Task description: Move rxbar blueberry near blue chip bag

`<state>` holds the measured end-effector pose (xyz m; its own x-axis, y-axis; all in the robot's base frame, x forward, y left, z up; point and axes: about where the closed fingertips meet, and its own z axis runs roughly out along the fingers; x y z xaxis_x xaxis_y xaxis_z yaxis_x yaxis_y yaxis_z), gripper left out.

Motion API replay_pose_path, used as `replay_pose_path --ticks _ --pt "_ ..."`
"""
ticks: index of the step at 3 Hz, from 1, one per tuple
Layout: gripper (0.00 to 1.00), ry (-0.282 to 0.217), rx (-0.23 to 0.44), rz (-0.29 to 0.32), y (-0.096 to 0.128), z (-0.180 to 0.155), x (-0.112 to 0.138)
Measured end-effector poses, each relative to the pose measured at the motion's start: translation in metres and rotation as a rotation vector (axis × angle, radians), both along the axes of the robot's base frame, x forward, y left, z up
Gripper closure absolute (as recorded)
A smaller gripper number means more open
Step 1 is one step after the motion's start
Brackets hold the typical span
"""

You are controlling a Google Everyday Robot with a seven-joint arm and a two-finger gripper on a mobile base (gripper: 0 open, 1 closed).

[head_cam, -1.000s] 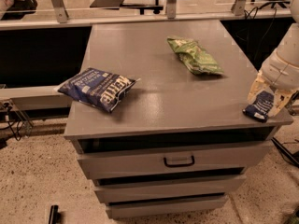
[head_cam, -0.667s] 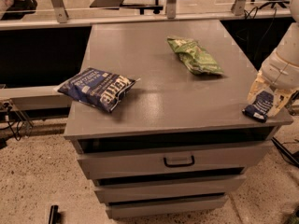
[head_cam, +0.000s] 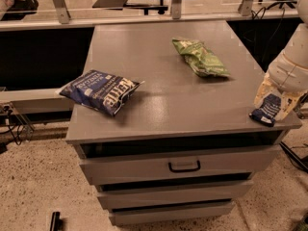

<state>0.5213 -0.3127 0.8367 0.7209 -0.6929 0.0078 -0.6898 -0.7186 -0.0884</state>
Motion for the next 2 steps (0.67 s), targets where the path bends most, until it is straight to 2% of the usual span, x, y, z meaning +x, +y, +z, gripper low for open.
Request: replay_pose_path --ticks 1,2 --pt "1.0 -0.007 0.001 0.001 0.001 0.002 0.0" --pt "1.0 -0.084 0.019 0.013 0.01 0.027 -0.002"
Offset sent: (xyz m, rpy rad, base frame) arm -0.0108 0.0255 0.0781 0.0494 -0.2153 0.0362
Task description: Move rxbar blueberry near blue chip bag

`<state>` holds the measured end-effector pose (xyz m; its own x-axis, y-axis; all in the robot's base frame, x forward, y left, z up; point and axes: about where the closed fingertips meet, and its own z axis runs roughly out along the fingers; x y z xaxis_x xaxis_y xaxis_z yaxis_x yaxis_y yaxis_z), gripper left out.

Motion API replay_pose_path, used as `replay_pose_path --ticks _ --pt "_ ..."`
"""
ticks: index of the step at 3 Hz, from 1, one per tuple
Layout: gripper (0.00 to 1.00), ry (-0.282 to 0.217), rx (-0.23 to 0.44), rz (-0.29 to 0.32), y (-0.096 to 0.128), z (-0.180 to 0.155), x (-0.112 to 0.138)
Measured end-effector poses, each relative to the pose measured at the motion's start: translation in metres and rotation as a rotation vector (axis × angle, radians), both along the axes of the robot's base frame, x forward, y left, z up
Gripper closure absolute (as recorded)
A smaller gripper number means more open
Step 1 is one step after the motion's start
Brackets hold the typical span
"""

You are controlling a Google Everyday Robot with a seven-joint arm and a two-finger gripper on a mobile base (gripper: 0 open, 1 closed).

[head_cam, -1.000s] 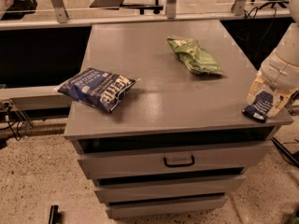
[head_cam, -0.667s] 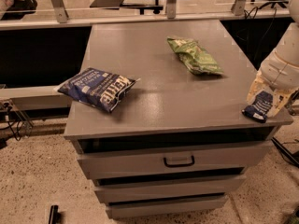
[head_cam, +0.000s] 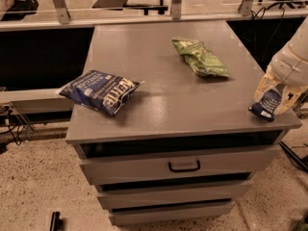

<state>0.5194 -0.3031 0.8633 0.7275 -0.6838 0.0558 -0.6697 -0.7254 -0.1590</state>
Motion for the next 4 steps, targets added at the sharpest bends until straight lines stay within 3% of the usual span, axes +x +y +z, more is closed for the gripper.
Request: replay_pose_path --ticks 2,4 --pt "1.0 -0.103 0.057 0.021 0.016 0.043 0.002" --pt "1.0 -0.137 0.147 0.106 0.067 0.064 0.015"
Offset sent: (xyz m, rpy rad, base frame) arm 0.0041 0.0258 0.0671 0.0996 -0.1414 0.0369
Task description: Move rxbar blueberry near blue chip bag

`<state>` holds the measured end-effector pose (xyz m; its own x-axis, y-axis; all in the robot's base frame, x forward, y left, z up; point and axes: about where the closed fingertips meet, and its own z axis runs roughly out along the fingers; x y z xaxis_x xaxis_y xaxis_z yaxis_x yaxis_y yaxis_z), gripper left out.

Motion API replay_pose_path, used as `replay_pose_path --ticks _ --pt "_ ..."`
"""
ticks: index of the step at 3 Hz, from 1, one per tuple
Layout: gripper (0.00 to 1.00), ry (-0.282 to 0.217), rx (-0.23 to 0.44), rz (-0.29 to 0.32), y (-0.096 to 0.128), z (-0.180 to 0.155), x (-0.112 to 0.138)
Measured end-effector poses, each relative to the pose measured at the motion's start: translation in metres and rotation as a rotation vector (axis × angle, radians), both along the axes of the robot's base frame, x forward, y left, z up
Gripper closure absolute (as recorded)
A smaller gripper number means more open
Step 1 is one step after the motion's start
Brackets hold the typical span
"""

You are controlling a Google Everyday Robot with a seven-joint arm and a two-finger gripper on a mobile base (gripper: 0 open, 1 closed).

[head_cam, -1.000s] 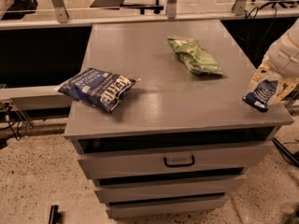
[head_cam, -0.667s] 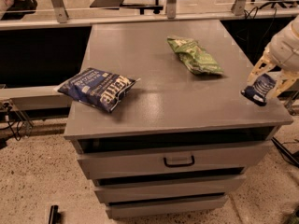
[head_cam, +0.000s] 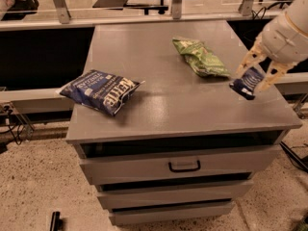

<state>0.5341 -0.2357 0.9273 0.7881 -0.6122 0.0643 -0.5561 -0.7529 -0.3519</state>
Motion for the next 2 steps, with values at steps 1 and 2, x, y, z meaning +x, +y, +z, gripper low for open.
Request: replay_pose_path --ticks 1,2 --pt "1.0 -0.015 0.039 0.08 0.042 0.009 0.0" --pt "1.0 -0.023 0.054 0.156 0.088 0.011 0.002"
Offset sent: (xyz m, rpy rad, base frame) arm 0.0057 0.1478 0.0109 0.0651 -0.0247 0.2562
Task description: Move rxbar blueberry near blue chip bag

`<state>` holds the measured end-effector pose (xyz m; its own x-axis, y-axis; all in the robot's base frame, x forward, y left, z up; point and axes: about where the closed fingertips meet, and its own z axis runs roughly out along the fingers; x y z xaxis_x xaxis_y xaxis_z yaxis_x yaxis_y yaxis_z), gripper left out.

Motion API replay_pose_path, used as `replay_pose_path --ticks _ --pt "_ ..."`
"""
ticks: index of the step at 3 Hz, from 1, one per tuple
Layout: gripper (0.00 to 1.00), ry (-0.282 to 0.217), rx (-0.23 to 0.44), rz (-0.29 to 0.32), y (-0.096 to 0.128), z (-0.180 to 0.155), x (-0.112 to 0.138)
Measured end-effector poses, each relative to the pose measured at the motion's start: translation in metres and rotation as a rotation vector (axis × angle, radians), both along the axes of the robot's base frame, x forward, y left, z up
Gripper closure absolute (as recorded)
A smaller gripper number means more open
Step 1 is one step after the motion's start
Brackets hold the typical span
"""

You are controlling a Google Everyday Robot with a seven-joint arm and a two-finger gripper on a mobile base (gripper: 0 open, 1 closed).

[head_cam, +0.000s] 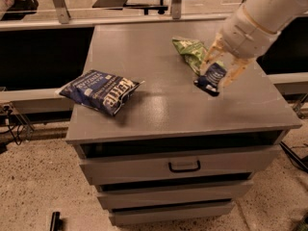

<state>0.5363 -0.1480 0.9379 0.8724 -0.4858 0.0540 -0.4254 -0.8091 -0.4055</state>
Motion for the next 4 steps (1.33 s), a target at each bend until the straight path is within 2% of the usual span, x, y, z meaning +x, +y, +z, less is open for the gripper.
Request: replay_pose_path --ticks 2,3,4 --pt "1.0 0.017 -0.001 0.095 0.08 -0.01 0.02" --pt "1.0 0.032 0.007 0.122 0.107 -0.014 0.03" --pt "0.87 0.052 0.033 0.147 0.13 -0.016 0.032"
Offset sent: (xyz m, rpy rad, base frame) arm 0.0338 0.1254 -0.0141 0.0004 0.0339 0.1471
